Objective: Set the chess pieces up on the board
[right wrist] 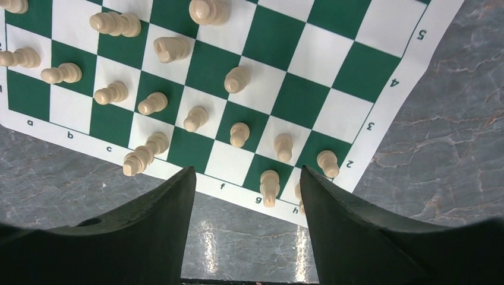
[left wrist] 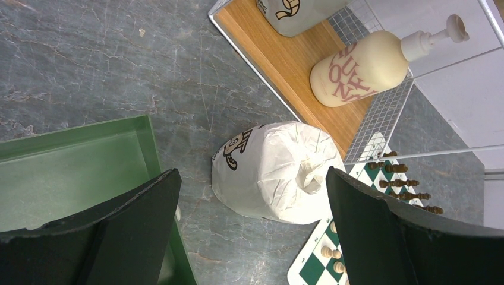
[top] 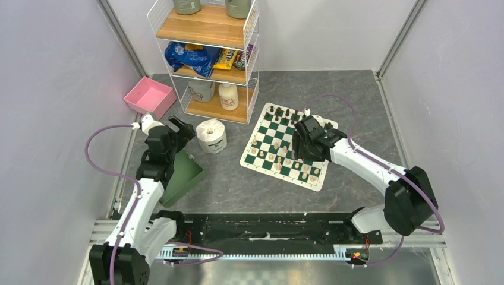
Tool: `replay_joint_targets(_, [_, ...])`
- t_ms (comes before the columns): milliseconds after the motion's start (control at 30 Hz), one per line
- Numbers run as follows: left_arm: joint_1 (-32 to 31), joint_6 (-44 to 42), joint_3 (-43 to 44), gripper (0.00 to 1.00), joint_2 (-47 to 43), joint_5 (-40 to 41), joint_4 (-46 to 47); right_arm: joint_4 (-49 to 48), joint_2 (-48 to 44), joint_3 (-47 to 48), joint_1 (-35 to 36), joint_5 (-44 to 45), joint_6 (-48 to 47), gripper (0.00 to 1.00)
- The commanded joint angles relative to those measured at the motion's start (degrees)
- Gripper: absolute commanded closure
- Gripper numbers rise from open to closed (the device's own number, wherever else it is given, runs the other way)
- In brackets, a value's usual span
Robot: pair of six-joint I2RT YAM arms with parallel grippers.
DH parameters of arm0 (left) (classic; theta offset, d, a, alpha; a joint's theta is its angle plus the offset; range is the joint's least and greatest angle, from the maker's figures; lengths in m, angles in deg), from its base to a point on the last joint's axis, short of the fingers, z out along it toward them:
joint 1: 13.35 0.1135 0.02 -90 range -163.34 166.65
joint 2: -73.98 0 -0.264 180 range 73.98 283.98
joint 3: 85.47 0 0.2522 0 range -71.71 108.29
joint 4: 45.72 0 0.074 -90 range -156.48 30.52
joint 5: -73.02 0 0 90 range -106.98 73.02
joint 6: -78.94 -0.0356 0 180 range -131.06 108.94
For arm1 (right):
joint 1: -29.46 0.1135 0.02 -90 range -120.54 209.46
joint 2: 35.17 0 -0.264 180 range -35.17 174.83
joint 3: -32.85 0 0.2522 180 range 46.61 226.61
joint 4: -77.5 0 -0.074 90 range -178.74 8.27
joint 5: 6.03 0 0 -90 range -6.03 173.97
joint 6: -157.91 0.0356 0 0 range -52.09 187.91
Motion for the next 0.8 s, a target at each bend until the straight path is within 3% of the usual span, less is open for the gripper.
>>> replay_joint_targets(0, [0.37,0.38,0.24,0.0,-0.85,0.68,1.17,-0.23,0.92,3.57,0.2,1.82,0.14,0.24])
replay_joint_targets(200, [0.45,0.58,1.15,0.0,0.52,0.54,1.17,0.29,1.39,4.97,0.02,4.16,0.24,0.03])
replay_joint_targets(500, [0.45,2.59,2.19,0.0,1.08,0.03,0.86,2.94,5.15,12.45,-1.77,6.33,-0.33,0.03])
replay_joint_targets(767, [0.43,4.92,3.65,0.0,2.47,-0.46,0.17,4.88,9.3,24.91,-6.91,1.74,0.37,0.03])
